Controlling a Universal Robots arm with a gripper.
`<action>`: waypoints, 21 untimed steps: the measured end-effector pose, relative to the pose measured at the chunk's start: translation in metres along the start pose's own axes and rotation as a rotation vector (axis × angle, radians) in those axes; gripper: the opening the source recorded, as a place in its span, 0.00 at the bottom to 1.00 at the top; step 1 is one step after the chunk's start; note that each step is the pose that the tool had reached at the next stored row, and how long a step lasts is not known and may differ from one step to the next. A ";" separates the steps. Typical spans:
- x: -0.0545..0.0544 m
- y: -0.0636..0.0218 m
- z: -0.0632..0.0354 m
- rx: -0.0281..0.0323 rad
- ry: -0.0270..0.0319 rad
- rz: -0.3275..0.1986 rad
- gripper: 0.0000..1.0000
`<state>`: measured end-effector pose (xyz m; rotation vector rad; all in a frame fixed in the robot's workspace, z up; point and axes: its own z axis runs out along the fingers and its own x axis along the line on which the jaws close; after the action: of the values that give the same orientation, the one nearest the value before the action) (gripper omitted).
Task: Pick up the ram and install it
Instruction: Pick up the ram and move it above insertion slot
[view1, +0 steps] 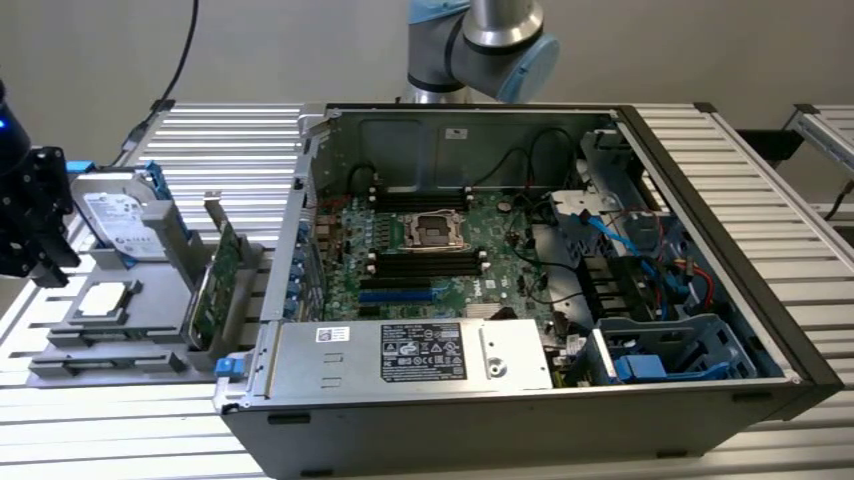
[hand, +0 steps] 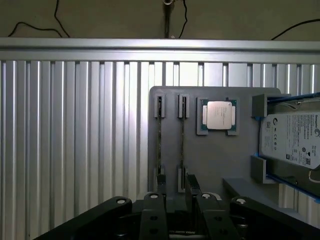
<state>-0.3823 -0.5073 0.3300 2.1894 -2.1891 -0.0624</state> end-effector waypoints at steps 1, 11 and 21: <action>0.000 0.0000 0.0019 0.0001 -0.0001 -0.001 0.30; 0.000 0.0003 0.0200 -0.0001 0.0010 -0.015 0.30; 0.001 0.0057 0.0385 0.0000 0.0023 -0.035 0.30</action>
<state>-0.3903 -0.5083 0.2919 2.2266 -2.1499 -0.0611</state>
